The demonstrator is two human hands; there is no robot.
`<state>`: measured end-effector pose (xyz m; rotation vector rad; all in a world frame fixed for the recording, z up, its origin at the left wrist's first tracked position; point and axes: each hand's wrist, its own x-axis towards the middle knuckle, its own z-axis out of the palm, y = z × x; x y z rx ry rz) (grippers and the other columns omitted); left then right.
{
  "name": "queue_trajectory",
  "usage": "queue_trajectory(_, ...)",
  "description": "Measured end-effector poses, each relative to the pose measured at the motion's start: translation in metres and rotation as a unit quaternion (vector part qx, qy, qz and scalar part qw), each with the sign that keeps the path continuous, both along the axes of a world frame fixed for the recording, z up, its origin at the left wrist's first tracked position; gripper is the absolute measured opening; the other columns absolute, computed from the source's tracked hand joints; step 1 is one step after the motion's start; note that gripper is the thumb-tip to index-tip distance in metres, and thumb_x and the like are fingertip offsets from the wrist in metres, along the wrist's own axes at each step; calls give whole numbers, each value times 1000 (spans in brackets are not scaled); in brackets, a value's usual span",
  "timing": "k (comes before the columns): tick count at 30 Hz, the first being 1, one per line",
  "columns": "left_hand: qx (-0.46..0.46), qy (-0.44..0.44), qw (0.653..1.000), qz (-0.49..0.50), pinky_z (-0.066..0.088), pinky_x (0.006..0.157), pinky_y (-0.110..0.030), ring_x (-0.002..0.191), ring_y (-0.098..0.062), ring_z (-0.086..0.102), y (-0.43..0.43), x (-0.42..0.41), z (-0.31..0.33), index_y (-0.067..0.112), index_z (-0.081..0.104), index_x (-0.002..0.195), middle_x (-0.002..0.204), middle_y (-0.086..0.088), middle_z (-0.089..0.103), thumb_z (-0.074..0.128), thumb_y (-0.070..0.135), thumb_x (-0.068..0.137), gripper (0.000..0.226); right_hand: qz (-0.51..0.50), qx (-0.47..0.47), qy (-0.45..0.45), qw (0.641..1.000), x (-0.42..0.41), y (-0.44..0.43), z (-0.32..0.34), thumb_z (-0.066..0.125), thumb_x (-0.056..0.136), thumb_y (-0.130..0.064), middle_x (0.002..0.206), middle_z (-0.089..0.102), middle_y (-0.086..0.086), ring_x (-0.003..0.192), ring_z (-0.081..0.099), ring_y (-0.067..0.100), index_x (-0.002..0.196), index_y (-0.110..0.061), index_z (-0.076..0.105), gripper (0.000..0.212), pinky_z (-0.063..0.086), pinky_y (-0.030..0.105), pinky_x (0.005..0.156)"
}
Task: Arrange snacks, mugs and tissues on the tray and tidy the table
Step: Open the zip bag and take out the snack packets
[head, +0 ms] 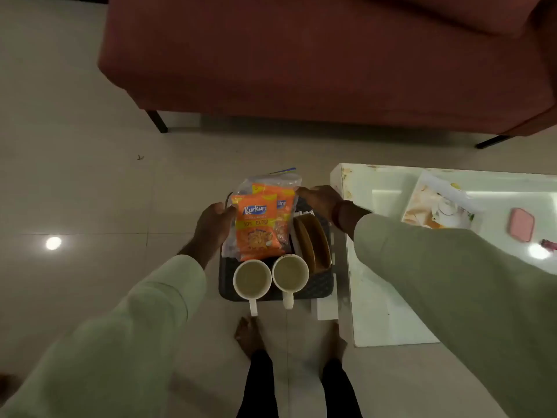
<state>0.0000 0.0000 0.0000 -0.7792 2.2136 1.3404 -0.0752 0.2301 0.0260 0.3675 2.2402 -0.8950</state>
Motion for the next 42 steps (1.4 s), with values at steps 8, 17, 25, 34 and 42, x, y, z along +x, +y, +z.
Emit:
queue_trajectory(8,-85,39,996,13,39,62,-28,74,-24,59,0,-3,-37,7,71,83,80,-6,66,51,22,94,28,-36,5,3,999,-8,-21,-34,66,88,-34,109,72,15,100,67,33,108,-6,71,35,53,48,95)
queue_trajectory(17,-116,157,978,73,44,74,-28,85,-21,63,-3,-11,15,9,72,100,96,-9,73,54,22,92,23,-178,-132,98,970,-4,-26,9,69,89,-23,105,74,8,97,68,21,105,-10,72,21,57,38,88)
queue_trajectory(25,-94,288,950,81,59,75,-47,82,-19,70,-2,20,167,15,69,100,91,-1,72,58,29,94,19,-182,-273,204,922,38,-10,158,68,90,-15,91,74,-2,82,69,4,101,-12,71,12,55,18,73)
queue_trajectory(34,-11,345,938,26,57,70,-36,81,-13,68,71,104,306,22,65,96,90,3,70,60,25,91,8,-156,-289,322,888,135,83,307,71,89,-19,88,76,-7,81,70,6,90,-26,71,7,53,17,70)
queue_trajectory(42,134,330,934,-3,52,67,-25,81,-17,67,201,156,338,27,64,87,93,-3,67,64,32,79,9,-88,-268,359,890,192,226,367,67,89,-22,90,75,-17,81,70,0,88,-46,70,25,51,9,64)
